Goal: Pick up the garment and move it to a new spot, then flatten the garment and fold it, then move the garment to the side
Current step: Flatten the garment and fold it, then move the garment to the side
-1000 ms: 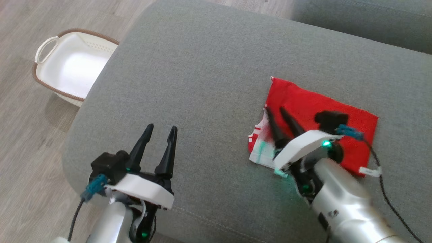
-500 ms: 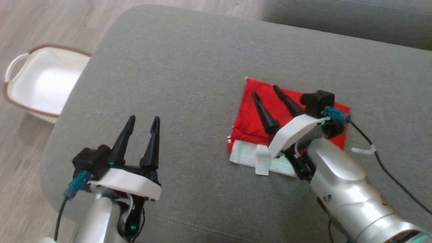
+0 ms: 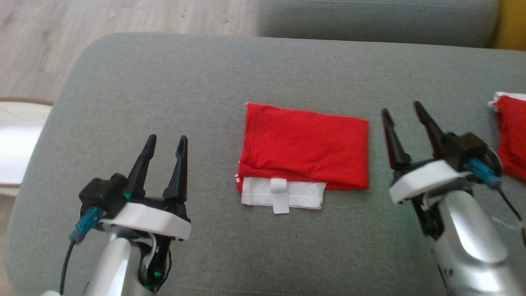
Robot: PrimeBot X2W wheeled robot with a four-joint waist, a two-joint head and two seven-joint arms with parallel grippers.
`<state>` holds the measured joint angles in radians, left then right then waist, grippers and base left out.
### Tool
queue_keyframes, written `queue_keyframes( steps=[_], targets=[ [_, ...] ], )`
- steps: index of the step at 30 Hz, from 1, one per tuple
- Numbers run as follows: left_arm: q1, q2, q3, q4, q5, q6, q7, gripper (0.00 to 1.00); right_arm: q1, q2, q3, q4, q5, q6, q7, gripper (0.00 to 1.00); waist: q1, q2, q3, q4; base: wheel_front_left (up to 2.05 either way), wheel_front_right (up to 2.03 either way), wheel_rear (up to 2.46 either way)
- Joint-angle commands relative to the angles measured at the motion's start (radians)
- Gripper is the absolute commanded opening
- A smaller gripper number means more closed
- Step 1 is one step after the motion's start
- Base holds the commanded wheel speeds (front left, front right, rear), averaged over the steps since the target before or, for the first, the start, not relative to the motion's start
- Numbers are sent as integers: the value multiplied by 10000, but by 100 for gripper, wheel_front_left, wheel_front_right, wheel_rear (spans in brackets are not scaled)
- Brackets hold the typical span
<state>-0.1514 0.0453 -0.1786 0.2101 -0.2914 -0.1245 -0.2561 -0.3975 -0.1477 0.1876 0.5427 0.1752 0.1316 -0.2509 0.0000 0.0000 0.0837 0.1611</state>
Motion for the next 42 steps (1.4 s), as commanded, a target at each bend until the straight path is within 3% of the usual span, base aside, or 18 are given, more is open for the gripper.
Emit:
queue_keyframes(
  steps=[1, 8, 16, 31, 42],
  targets=[
    [-291, 49, 445, -385, 86, -61, -57, 100, 136, 189, -355, -786, -375, -9, -107, 100, 0, 0, -76, -316, 0, 0, 0],
    [-55, 49, 632, -490, 79, -61, -57, 100, 1408, 797, -1726, -2062, -1062, -9, -108, 100, 0, 0, -124, -820, 0, 0, 0],
    [286, 49, 839, -646, 105, -61, -57, 100, 2085, 965, -2019, -2659, -1184, -9, -108, 100, 0, 0, -136, -1045, 0, 0, 0],
    [49, 49, 590, -872, 170, -61, -57, 100, 1720, 974, -1598, -2731, -937, -9, 232, 100, 0, 0, 368, -571, 0, 0, 0],
    [-368, 49, 98, -1032, 26, -61, -57, 100, 826, 974, -596, -1177, -679, -9, 766, 100, 0, 0, 1140, 149, 0, 0, 0]
  ],
)
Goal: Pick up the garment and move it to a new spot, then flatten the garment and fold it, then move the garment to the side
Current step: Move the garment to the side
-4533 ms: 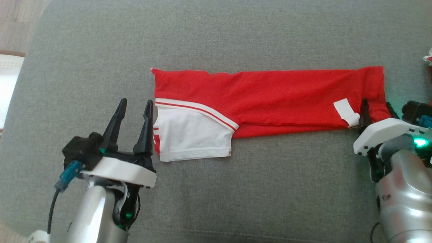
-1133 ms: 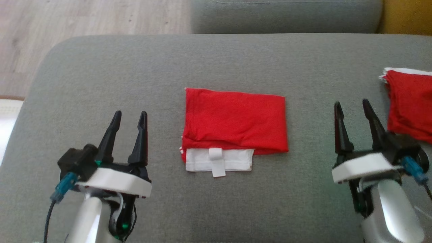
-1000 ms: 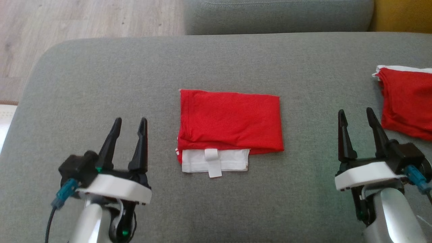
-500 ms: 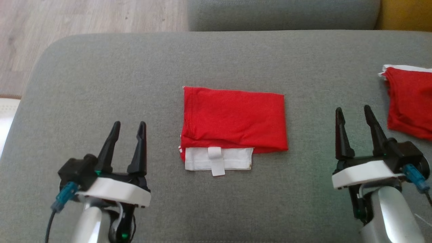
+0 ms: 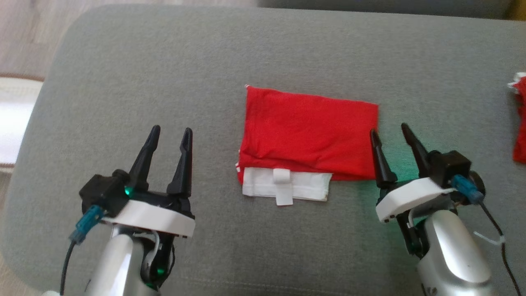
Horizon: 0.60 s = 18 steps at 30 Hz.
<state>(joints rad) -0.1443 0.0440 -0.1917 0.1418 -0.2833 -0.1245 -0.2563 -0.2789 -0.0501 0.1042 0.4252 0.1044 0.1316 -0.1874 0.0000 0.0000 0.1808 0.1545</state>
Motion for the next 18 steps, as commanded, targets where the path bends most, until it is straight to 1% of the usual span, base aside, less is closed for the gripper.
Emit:
queue_keyframes(
  steps=[1, 4, 7, 11, 14, 18],
  targets=[
    [-470, 62, 178, -338, -72, -61, -55, 100, -450, -2, 223, 260, 67, -9, 236, 100, 0, 0, 221, 301, 0, 0, 0],
    [-560, 62, 68, -301, -130, -61, -55, 100, -729, -2, 64, 1026, 498, -9, 471, 100, 0, 0, 331, 538, 0, 0, 0],
    [-593, 62, 33, -269, -161, -61, -55, 100, -915, -1, -73, 1503, 522, -9, 574, 100, 0, 0, 380, 669, 0, 0, 0],
    [-610, 62, 31, -250, -231, -61, -55, 100, -1234, -1, -364, 2349, 869, -9, 628, 100, 0, 0, 435, 869, 0, 0, 0],
    [-598, 62, 10, -240, -227, -61, -55, 100, -1420, -1, -214, 2864, 1254, -9, 629, 100, 0, 0, 454, 946, 0, 0, 0],
    [-568, 62, -43, -176, -197, -61, -55, 100, -1660, -1, 130, 3418, 1297, -9, 611, 100, 0, 0, 414, 941, 0, 0, 0]
  ],
)
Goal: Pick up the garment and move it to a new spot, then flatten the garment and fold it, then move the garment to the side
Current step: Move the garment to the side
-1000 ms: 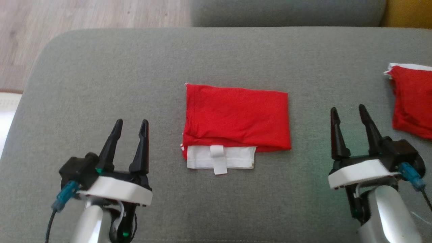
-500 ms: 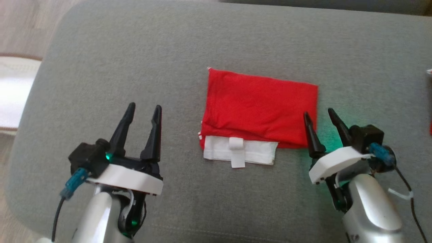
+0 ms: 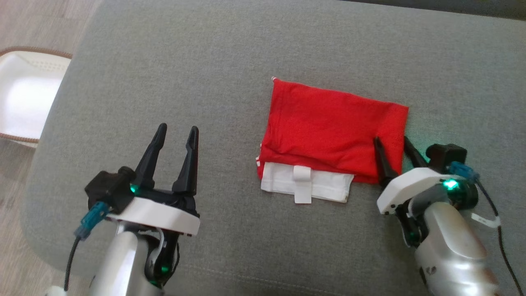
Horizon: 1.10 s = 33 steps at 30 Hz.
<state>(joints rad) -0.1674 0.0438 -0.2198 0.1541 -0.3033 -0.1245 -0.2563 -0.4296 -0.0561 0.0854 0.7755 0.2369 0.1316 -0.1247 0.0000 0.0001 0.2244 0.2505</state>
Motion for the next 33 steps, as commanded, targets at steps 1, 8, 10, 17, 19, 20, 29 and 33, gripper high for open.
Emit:
queue_keyframes(
  steps=[1, 8, 10, 17, 19, 20, 29, 33],
  targets=[
    [-318, 64, 226, -276, 13, -61, -55, 100, -206, 58, 433, 25, -50, -9, -52, 85, 0, -1, -55, -49, 0, 0, 0],
    [-176, 64, 159, -217, 257, -61, -55, 100, -653, 56, 913, 435, -1224, -9, -629, 0, 0, -1, -420, -612, 0, 0, 0],
    [-101, 64, 191, -217, 297, -61, -55, 100, -798, 7, 1025, 419, -1769, -9, -770, 0, 0, -1, -529, -896, 0, 0, 0],
    [-76, 64, -141, -265, 575, -61, -55, 100, -1371, -1067, 1815, -176, -2501, -9, -940, 0, 0, -1, -710, -2113, 0, 0, 0],
    [-193, 64, -333, -329, 566, -61, -55, 100, -1562, -1641, 2057, -496, -2439, -9, -885, 0, 0, -1, -641, -2462, 0, 0, 0],
    [-265, 64, -405, -359, 560, -61, -55, 100, -1655, -1940, 2166, -663, -2383, -9, -823, 0, 0, -1, -594, -2636, 0, 0, 0],
    [-1090, 64, -1038, -426, 639, -61, -55, 100, -2719, -4854, 2541, -1290, -1344, -9, -233, 0, 0, -1, 349, -3661, 0, 0, 0],
    [-1365, 64, -1088, -460, 701, -61, -55, 100, -3081, -5533, 2243, -1052, -1329, -9, -127, 0, 0, -1, 805, -3679, 0, 0, 0]
  ],
)
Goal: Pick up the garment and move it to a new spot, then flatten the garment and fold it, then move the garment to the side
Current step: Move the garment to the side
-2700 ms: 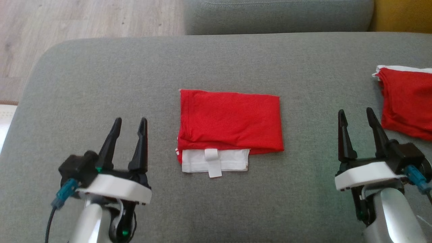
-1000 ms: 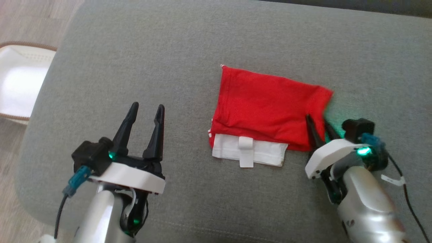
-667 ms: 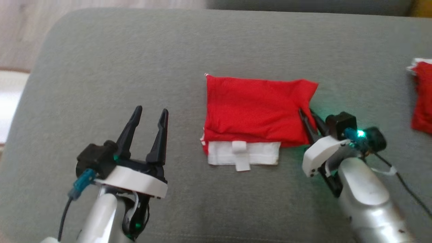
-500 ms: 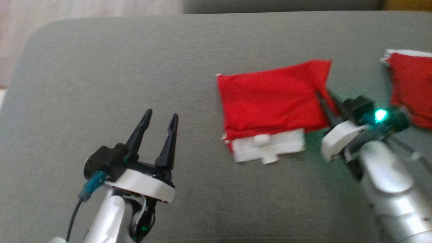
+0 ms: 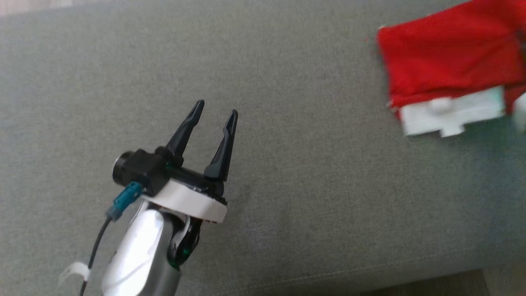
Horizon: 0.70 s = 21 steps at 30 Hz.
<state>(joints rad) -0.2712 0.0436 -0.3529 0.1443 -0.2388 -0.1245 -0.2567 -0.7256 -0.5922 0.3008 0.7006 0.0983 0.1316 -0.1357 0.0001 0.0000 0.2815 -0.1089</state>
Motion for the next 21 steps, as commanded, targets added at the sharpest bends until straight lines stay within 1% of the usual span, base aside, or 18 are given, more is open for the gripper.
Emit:
queue_keyframes(
  steps=[1, 3, 7, 9, 12, 13, 14, 17, 21],
  targets=[
    [-423, 66, 216, -367, 74, -61, -51, 100, -226, -361, -70, -181, 52, -9, -15, 0, -1, 0, 366, -65, 0, 0, 0],
    [-598, 66, 176, -389, 81, -61, -51, 100, -419, -658, -460, 80, 77, -9, -42, 0, -1, 0, 660, 4, 0, 0, 0],
    [-883, 66, 214, -360, 73, -61, -51, 100, -602, -942, -1038, 513, -245, -9, 65, 0, -1, 0, 1170, 173, 0, 0, 0],
    [-1018, 66, 223, -366, 56, -61, -51, 100, -607, -946, -1344, 711, -344, -9, 116, 0, -1, 0, 1369, 246, 0, 0, 0],
    [-1152, 66, 252, -388, 36, -61, -51, 100, -586, -774, -1754, 1008, -323, -9, 315, 0, -1, 0, 1586, 312, 0, 0, 0],
    [-1185, 66, 266, -387, 39, -61, -51, 100, -599, -723, -1876, 1054, -352, -9, 346, 35, -1, 0, 1643, 323, 0, 0, 0],
    [-1212, 66, 279, -376, 47, -61, -51, 100, -612, -672, -1994, 1083, -404, -9, 361, 100, -1, 0, 1667, 331, 0, 0, 0],
    [-1260, 75, 357, -315, 42, -61, -51, 100, -638, -463, -2325, 1074, -559, -9, 366, 100, -1, 0, 1642, 348, 0, 0, 0],
    [-1197, 76, 526, -253, 30, -61, -51, 100, -580, -116, -2782, 914, -732, -9, 232, 100, -1, 0, 1299, 369, 0, 0, 0]
  ],
)
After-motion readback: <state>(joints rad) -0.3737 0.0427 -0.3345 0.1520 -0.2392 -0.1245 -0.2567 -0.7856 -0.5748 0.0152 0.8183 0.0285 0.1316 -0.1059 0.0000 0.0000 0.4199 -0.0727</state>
